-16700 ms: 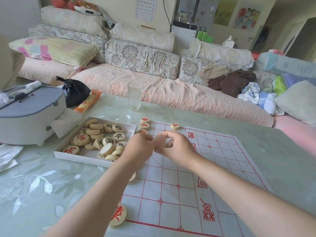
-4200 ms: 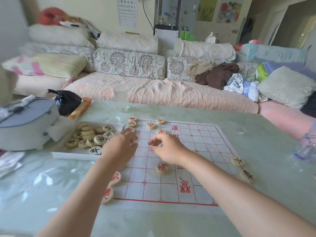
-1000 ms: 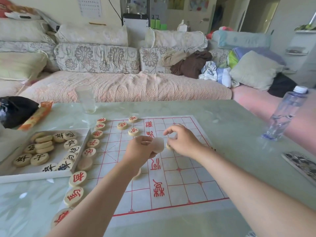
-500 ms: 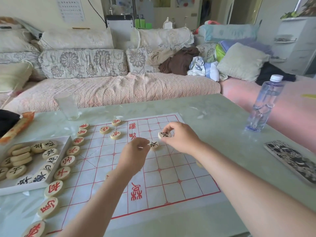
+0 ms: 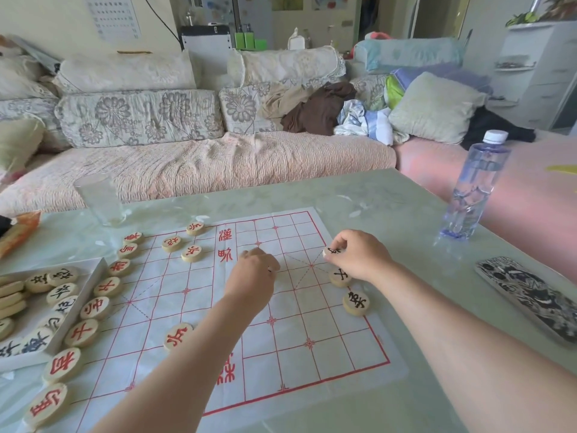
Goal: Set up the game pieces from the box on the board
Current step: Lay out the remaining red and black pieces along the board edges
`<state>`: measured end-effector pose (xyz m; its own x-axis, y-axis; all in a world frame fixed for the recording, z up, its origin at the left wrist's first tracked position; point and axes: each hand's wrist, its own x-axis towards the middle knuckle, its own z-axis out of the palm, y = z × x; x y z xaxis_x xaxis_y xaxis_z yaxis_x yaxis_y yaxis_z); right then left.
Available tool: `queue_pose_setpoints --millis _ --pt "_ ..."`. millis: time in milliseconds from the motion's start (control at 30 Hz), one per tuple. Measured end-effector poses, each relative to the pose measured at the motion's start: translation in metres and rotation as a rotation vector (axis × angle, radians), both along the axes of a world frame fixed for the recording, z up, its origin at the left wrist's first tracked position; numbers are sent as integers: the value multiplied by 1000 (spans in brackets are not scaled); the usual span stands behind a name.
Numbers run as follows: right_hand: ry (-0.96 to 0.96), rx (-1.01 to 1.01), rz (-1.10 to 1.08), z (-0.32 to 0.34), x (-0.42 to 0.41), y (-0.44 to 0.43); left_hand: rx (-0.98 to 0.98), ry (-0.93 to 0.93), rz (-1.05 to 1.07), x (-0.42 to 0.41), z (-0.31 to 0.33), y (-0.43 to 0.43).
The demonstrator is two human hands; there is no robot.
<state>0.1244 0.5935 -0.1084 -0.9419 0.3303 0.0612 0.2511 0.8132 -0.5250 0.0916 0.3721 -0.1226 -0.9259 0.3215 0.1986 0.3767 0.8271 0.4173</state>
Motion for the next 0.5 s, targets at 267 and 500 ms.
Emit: queue_pose_setpoints --millis 267,500 --pt "-2 113 13 15 0 -14 3 27 -6 5 3 -8" --pt "34 139 219 25 -8 -81 11 65 94 9 8 -59"
